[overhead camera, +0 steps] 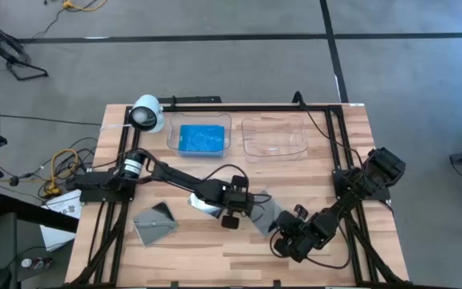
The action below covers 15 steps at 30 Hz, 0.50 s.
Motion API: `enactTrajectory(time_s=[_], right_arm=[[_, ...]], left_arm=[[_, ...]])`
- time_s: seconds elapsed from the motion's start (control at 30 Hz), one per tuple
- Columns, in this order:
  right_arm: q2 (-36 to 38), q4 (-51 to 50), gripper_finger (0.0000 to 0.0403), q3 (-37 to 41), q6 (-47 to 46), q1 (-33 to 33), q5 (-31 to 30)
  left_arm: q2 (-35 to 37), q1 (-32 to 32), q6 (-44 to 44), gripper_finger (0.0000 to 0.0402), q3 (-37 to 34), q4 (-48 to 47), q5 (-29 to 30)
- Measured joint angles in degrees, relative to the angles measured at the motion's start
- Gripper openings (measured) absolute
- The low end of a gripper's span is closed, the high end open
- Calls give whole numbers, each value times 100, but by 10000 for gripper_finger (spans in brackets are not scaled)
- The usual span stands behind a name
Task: Pick & place jewel cases by type
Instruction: Put the right black cd case into the right transparent bin
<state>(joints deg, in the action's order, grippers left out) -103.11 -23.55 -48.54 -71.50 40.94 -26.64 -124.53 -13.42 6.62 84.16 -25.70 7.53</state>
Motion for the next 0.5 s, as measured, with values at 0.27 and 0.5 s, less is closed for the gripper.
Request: enactTrajectory(time_s=[0.27, 0.5], right_arm=[[9, -242, 1, -10, 131, -112, -34], [20, -320, 1, -10, 581, -289, -23]], left_arm=[[4, -222, -234, 4, -4, -126, 5], [13, -447, -469, 4, -4, -195, -6]])
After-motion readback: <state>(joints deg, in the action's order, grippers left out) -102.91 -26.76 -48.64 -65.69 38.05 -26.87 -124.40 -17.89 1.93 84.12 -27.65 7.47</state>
